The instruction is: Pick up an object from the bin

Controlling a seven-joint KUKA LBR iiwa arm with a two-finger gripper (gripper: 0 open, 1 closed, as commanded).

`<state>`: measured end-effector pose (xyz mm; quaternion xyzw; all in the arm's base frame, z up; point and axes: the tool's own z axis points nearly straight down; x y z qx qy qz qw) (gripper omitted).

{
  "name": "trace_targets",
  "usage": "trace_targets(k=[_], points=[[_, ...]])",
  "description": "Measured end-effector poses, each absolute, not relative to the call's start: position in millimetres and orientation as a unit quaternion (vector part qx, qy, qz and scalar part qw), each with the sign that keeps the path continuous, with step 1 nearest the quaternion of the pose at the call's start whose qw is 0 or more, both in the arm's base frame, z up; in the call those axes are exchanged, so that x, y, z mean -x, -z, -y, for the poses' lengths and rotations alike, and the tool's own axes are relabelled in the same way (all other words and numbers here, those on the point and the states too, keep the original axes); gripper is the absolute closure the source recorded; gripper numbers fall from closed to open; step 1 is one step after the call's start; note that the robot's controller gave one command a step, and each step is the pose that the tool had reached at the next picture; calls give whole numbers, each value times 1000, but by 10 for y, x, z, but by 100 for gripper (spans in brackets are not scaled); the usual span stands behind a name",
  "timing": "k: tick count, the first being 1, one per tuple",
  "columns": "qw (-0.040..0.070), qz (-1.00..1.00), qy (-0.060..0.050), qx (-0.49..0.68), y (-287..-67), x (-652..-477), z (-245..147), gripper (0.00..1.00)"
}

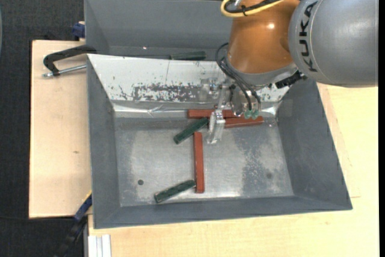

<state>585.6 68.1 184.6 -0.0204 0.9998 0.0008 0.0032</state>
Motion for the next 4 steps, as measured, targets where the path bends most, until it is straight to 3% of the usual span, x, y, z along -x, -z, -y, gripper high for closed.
trace_targets(k=[1, 2, 3, 4], points=[[3, -1000, -1, -14, -1175, -5961, -451, 0], [0, -994, 0, -112, -810, -5754, -598, 0], [3, -1000, -1, -29, -762, -6002, -1140, 100], [3, -1000, -1, -30, -762, -6003, -1139, 100]])
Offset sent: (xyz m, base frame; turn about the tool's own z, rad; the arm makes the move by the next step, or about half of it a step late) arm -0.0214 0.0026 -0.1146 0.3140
